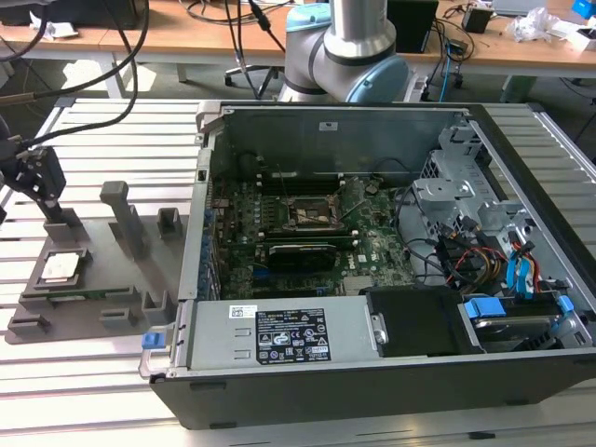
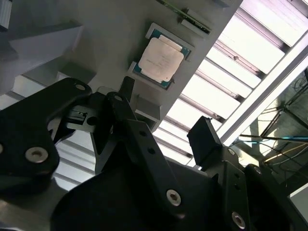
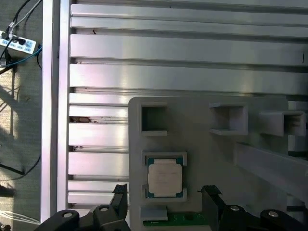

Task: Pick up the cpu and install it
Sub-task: 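Pick up the cpu and move it towards the insertion slot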

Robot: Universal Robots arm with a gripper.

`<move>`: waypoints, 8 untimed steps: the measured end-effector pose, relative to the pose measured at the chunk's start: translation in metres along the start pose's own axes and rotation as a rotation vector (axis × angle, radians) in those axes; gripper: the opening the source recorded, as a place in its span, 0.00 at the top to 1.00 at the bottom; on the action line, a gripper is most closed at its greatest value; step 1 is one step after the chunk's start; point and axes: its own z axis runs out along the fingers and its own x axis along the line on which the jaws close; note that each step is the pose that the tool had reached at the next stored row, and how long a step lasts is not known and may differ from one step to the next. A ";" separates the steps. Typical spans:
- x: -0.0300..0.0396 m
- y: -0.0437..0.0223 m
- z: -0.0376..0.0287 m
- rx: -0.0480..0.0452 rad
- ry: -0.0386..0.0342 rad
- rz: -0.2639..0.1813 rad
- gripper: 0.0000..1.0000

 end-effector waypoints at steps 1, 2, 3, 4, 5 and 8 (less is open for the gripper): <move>-0.0002 0.0000 0.0014 0.0000 0.0000 0.000 0.28; -0.0003 0.0000 0.0025 0.0000 0.0001 0.000 0.28; -0.0005 0.0001 0.0040 0.0000 -0.0001 0.000 0.28; -0.0006 0.0001 0.0047 0.0000 0.0000 0.000 0.28; -0.0006 0.0001 0.0055 0.0000 0.0001 0.000 0.28; -0.0010 0.0002 0.0093 0.0000 0.0001 0.000 0.28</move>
